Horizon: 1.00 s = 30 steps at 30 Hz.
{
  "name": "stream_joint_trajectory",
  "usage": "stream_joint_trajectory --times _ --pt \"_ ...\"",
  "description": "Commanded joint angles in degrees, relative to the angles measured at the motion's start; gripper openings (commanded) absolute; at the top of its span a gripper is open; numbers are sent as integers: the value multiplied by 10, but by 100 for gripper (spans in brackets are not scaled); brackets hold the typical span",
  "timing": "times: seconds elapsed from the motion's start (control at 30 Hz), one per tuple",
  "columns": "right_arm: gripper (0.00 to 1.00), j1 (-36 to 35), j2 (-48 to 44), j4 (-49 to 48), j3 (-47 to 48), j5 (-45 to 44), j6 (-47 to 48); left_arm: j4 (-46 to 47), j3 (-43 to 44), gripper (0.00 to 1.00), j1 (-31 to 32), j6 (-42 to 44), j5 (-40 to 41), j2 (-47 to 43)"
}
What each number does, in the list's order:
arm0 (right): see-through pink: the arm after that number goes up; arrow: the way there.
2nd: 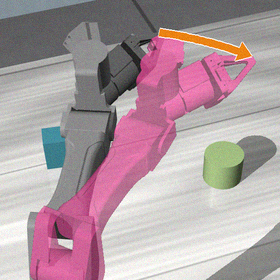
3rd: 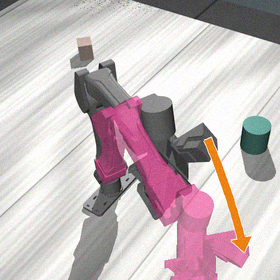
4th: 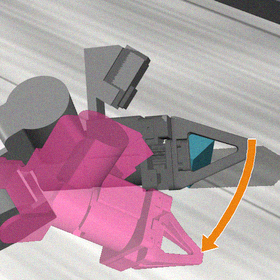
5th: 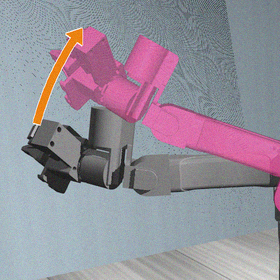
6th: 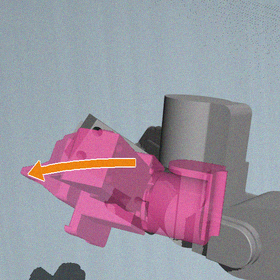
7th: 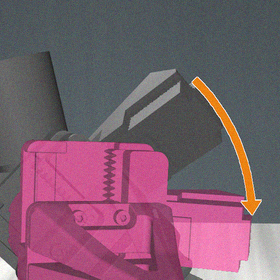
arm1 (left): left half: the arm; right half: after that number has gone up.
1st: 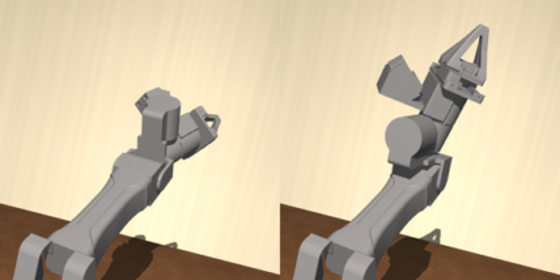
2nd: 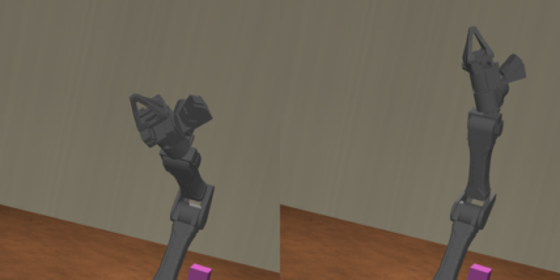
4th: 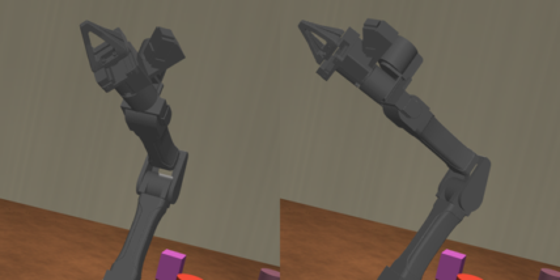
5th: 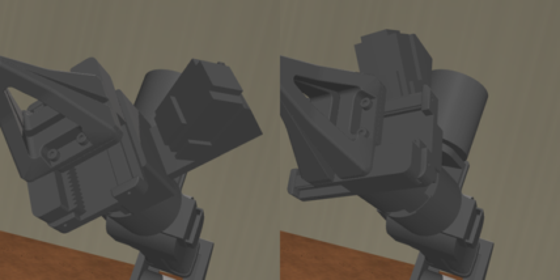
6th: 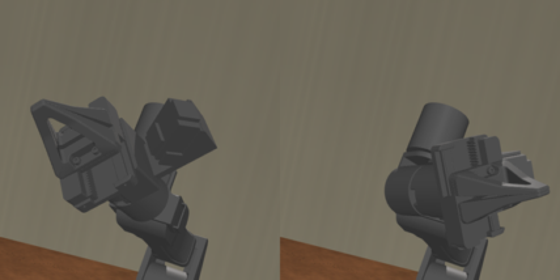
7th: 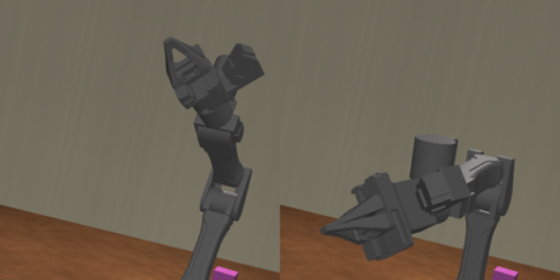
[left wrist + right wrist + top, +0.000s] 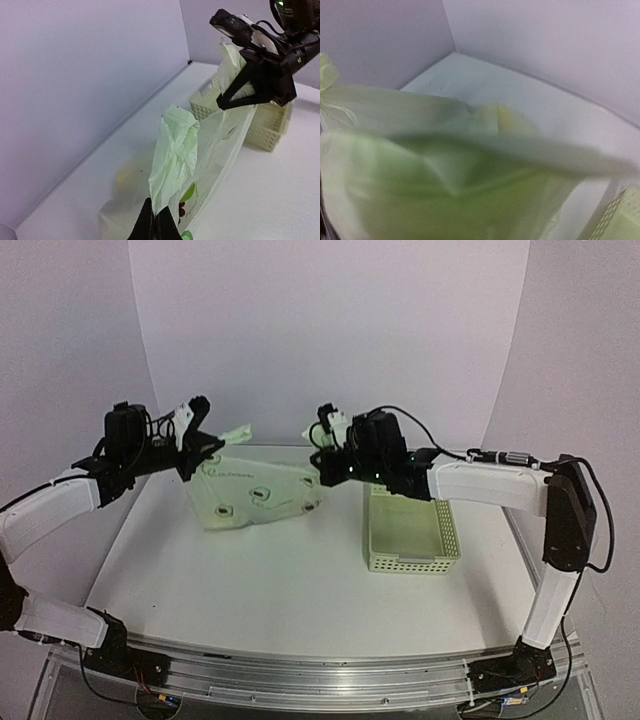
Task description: Untie the knot of the plastic bag and take out the fruit
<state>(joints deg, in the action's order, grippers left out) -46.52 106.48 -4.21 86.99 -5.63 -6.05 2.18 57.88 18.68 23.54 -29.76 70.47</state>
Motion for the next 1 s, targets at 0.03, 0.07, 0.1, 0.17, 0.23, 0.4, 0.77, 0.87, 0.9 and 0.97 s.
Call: stream_joint_trajectory --times 0.03,0.07,0.1,0.17,0.23,0.4,0.77,0.87,0.9,0.97 --pt "0 -7 -41 -2 -115 10 -49 -50 -114 0 -20 30 -25 -112" --pt "0 -10 -49 -2 -129 18 -45 -74 -123 1 -21 49 -30 -130" --pt "0 -13 -56 -2 -139 26 -40 -102 -137 8 -23 62 -32 -155" --pt "0 -19 -66 -2 -153 45 -32 -149 -154 37 -25 91 -39 -195" --pt "0 -21 -70 -1 -159 63 -30 -217 -156 58 -27 122 -50 -233" --pt "3 -24 -77 -2 -168 90 -19 -406 -110 85 -27 198 -58 -278" --pt "9 -53 -94 -4 -197 129 63 -367 275 67 -24 -66 -91 43" --pt "11 -59 -96 -13 -206 117 76 -401 368 67 50 -17 -39 139" --pt "11 -60 -96 -18 -209 114 73 -425 387 68 86 18 -14 169" --pt "11 -61 -99 -30 -216 105 66 -481 407 70 130 61 -14 213"
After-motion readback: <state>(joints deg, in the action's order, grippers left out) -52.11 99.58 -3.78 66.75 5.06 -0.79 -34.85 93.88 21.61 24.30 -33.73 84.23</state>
